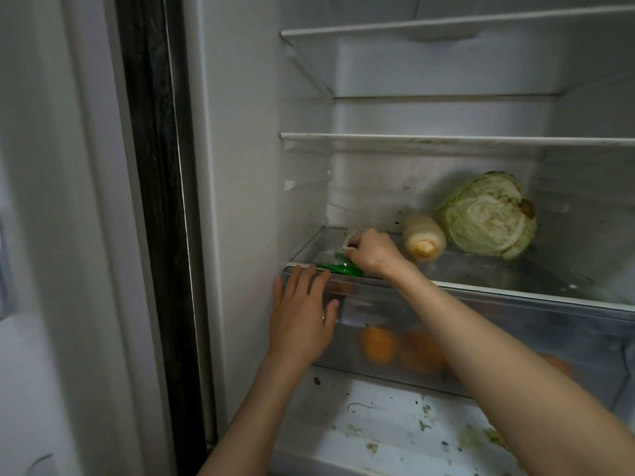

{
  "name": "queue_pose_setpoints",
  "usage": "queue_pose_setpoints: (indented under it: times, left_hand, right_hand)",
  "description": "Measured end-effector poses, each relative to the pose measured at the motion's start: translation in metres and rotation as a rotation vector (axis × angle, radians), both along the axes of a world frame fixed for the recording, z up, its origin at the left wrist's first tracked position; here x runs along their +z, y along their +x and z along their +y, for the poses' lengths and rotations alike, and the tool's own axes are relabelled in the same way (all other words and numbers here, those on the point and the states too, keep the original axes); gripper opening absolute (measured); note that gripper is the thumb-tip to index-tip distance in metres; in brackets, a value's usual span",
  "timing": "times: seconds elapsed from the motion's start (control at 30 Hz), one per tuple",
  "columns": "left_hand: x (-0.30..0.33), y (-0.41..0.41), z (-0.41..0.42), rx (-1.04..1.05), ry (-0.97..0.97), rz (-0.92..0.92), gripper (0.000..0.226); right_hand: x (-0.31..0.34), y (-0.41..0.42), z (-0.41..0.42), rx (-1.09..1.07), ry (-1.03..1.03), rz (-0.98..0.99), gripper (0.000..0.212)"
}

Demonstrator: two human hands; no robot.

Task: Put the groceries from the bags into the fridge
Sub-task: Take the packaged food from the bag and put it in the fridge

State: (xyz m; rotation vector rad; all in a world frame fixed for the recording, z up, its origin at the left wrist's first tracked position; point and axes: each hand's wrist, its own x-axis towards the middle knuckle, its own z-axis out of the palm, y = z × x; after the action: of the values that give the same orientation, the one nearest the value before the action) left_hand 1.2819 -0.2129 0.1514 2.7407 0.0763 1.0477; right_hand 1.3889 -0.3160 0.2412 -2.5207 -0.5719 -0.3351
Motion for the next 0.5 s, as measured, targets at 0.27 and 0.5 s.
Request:
queue_pose_setpoints:
  times: [0.27, 0.5]
  left_hand:
    - [-0.002, 0.001, -0.001, 0.000, -0.018, -0.002, 0.063]
    - [0.004, -0.005, -0.006, 0.033, 0.015, 0.137, 0.056]
  right_hand:
    - [0.000, 0.009, 0.005, 0.003, -0.059, -0.061, 0.028]
    - [-0.018, -0.019, -0.012, 0.157, -0.209, -0.073, 0.051]
